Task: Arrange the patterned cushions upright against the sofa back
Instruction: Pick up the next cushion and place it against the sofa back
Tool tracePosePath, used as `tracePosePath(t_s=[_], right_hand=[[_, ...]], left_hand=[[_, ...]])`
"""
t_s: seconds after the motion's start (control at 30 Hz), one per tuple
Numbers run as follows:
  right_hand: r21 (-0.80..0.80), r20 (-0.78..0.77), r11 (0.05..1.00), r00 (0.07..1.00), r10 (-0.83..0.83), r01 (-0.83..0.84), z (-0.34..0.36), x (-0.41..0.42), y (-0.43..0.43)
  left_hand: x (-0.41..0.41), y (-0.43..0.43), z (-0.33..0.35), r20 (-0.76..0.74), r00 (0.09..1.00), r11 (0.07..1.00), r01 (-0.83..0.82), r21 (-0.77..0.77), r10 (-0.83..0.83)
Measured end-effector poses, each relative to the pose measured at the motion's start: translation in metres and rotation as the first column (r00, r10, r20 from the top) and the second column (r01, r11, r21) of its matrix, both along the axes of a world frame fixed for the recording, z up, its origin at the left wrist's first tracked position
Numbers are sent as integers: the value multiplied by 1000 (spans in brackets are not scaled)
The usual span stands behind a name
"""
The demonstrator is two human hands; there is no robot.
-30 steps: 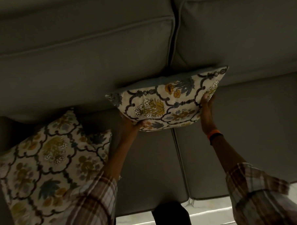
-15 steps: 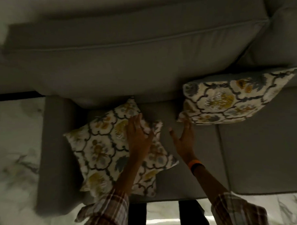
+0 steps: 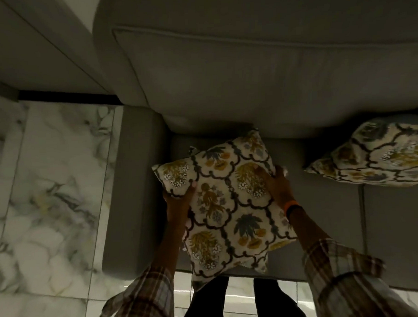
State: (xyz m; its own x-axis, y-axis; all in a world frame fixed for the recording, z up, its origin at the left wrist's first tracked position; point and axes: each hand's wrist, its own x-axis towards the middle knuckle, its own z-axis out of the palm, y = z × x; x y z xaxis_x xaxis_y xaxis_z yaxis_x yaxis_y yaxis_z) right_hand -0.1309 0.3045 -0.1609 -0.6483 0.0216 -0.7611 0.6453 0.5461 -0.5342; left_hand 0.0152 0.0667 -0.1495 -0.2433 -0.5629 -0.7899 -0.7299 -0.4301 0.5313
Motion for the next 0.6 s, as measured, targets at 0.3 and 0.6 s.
tracePosePath(t_s=[0.3, 0.6], right_hand=[[-242, -119, 965, 985, -128, 96, 53, 16, 48], [-387, -312, 893, 880, -359, 228, 92, 50, 214]], left_hand=[[7, 52, 53, -206, 976, 980, 28, -199, -69], [-11, 222, 81, -355, 904, 947, 134, -293, -238]])
